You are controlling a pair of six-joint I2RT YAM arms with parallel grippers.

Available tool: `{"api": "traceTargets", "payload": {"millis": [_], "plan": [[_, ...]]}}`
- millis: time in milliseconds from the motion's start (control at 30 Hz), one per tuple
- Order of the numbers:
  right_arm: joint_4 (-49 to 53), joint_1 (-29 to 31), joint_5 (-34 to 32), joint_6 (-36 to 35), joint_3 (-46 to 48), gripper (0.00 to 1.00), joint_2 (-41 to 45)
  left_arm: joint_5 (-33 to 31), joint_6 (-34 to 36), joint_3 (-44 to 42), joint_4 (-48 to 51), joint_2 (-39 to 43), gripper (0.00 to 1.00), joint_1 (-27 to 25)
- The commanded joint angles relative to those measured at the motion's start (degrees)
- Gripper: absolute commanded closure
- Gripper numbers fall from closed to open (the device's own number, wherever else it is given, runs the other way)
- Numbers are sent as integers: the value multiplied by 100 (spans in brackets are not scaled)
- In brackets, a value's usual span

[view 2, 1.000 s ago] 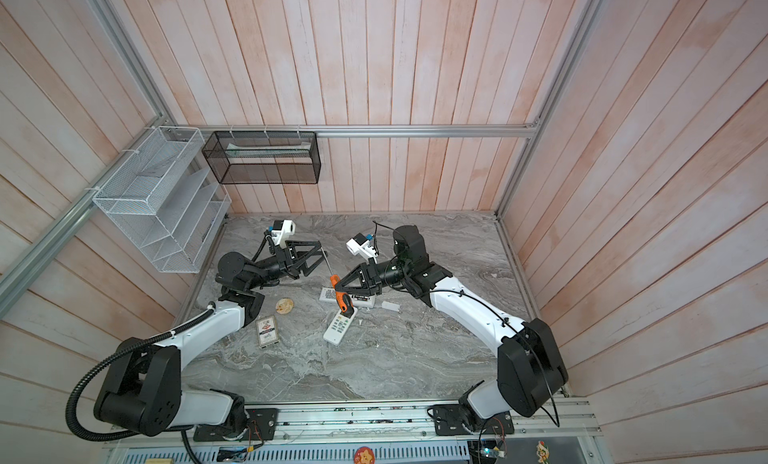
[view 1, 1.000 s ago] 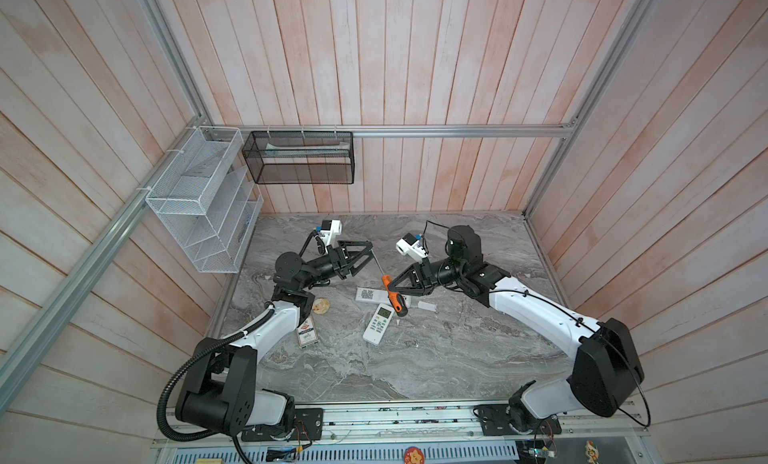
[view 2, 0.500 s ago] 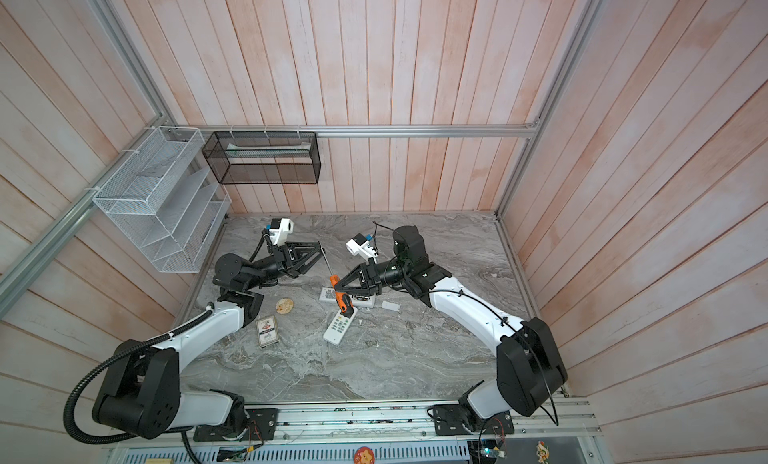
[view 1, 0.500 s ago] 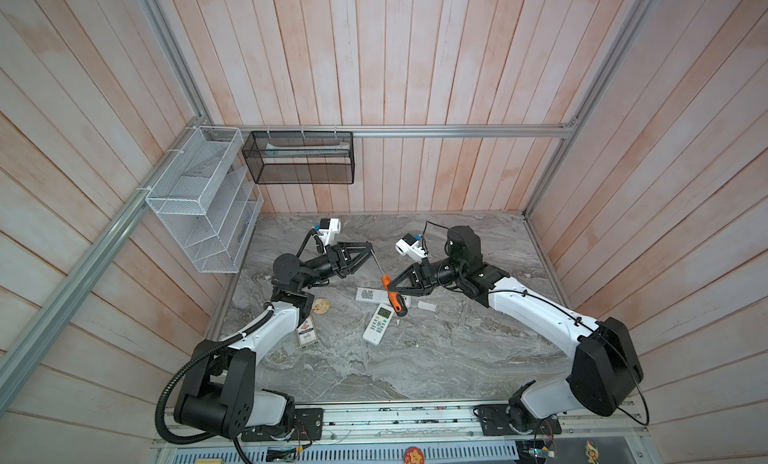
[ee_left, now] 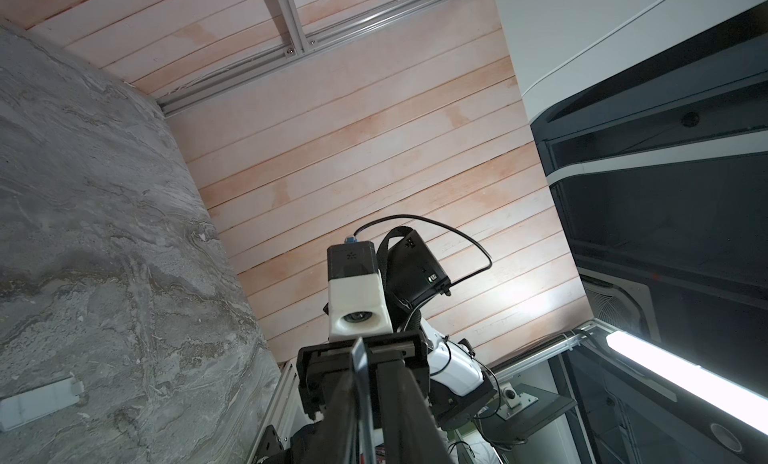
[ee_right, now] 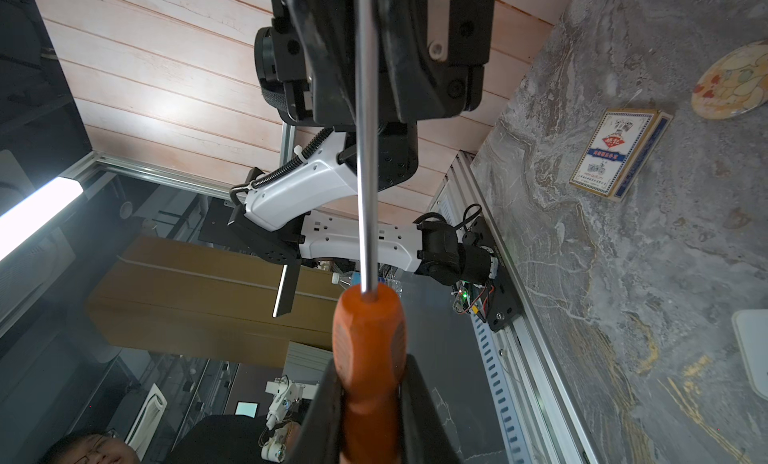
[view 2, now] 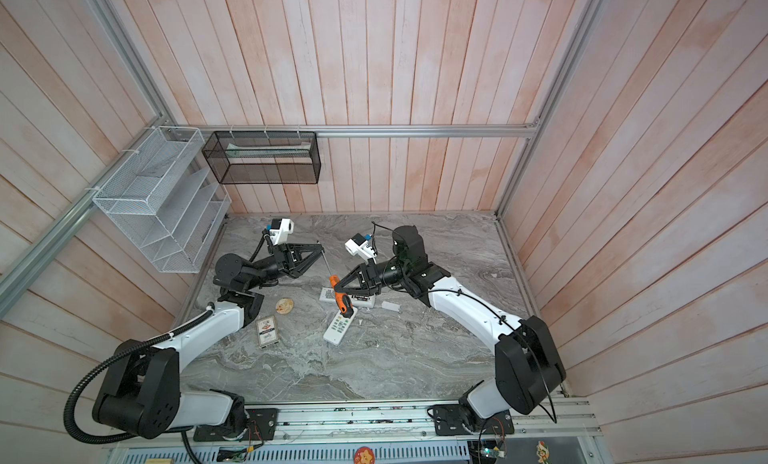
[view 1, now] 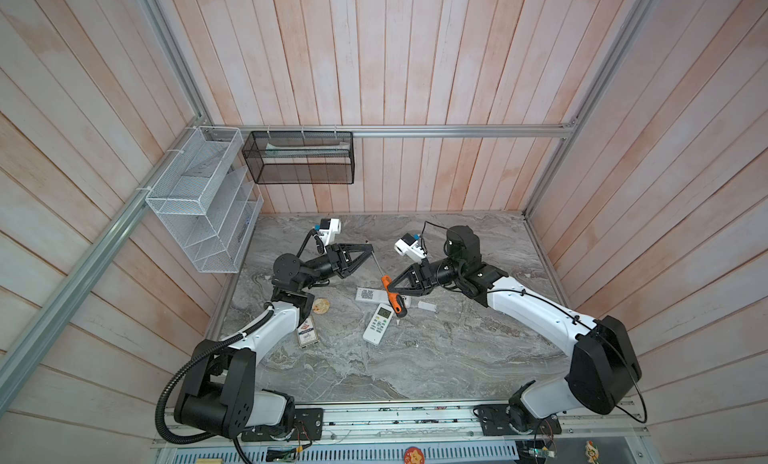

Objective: Unload the batteries from the remote control

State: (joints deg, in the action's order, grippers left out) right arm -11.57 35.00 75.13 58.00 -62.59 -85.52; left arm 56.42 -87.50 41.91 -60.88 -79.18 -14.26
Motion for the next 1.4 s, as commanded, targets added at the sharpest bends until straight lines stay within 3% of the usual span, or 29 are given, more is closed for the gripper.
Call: {"api": "traceTargets", "payload": {"millis": [0,167,500,600,733,833,967,1100,1300,1367], "plan": [[262,-14,54,-56,-87,100,-141,-125,24,91,-517,-27,80,-25],[382,-16,43,-113,-142,100,-141,-121,-50,90,-653,-68,81,-29],[413,-30,87,-131,-63,100,-97,-281,-92,116,-672,-88,100,-114],[424,-62,95,-161,3,100,-73,-323,-76,109,-609,-87,100,-176],[460,-165,59,-269,45,65,-37,-443,224,129,75,59,100,-238],[832,-355,-141,-582,-14,48,63,-556,861,333,1231,262,100,-255],[2038,-620,-956,-1507,-398,37,247,-923,1405,576,2763,452,100,-260],[3361,-644,-2827,-2457,-966,29,470,-1415,1467,583,3641,575,100,-238],[2718,-645,-4251,-2294,-572,15,1147,-2062,1227,431,4496,684,100,-199],[2445,-648,-4622,-2188,-502,2,1280,-2372,961,281,4466,753,100,-200]]}}
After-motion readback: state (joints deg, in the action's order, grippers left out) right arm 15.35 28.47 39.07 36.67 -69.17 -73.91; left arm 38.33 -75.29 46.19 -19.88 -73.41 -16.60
